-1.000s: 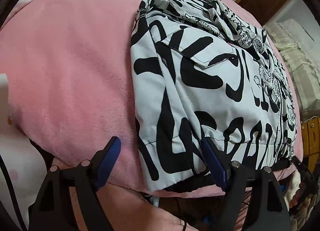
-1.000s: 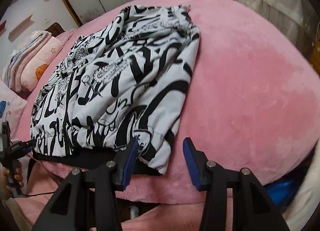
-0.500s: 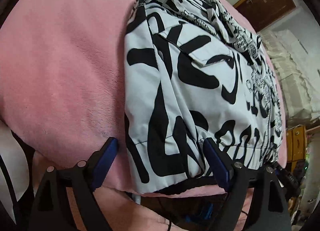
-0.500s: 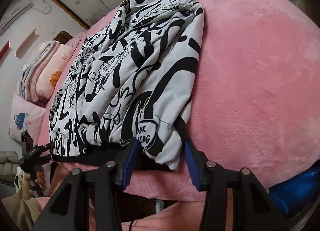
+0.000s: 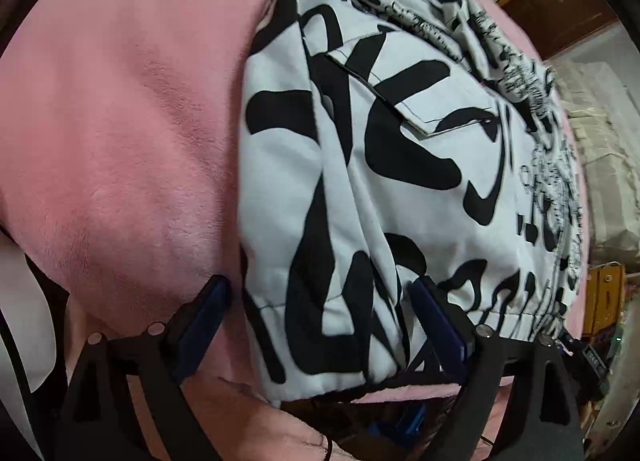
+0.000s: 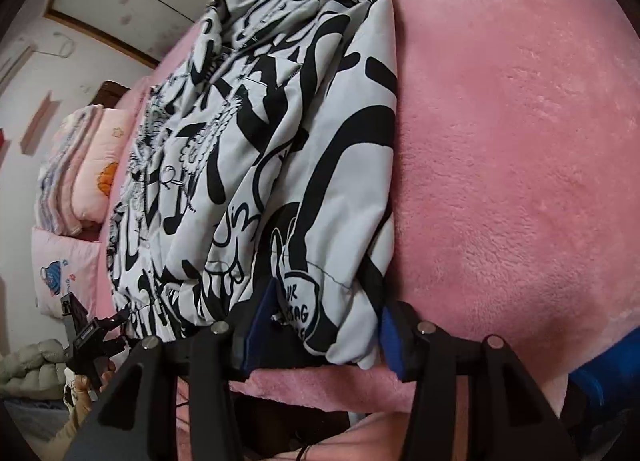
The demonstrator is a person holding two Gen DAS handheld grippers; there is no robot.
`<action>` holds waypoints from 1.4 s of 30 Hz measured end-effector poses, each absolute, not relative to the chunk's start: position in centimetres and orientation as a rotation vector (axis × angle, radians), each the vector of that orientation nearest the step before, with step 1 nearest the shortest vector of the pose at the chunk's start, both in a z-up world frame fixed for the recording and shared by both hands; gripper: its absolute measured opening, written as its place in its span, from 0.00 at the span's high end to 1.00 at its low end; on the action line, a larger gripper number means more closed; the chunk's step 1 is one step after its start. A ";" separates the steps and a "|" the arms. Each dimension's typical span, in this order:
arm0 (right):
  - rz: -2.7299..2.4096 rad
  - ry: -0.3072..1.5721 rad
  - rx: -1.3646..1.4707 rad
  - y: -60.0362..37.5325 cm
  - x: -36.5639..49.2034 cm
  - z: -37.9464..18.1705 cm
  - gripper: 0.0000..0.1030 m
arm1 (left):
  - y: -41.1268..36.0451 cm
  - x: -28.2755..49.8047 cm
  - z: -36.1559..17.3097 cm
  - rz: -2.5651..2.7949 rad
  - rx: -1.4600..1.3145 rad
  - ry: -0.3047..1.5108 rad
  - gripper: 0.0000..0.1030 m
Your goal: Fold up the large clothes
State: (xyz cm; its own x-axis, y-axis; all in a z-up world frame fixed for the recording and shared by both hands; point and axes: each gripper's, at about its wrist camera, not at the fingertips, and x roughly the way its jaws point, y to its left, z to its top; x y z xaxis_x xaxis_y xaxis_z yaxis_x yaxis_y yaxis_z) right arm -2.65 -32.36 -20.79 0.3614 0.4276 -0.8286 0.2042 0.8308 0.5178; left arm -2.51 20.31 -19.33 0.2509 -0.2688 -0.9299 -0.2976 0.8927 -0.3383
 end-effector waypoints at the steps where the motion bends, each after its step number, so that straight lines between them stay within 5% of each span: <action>1: 0.145 1.223 0.603 -32.3 -2.5 -20.8 0.51 | 20.0 -2.3 -19.4 0.030 -0.492 1.342 0.11; 5: 0.103 1.249 0.525 -31.2 -1.9 -20.7 0.54 | 18.6 -1.7 -19.3 0.040 -0.393 1.349 0.18; 10: 0.127 1.214 0.387 -30.3 -2.3 -19.6 0.75 | 18.1 -1.9 -17.9 -0.050 -0.343 1.345 0.55; 14: 0.175 1.193 0.319 -29.9 -2.8 -17.8 0.82 | 18.0 -1.7 -15.8 -0.149 -0.352 1.345 0.75; 28: 0.266 1.196 0.348 -30.8 -3.5 -16.4 0.84 | 20.1 0.1 -14.3 -0.285 -0.466 1.340 0.78; 42: 0.364 0.884 0.591 -33.6 1.0 -5.4 0.85 | 23.1 7.6 -3.3 -0.392 -0.879 0.942 0.81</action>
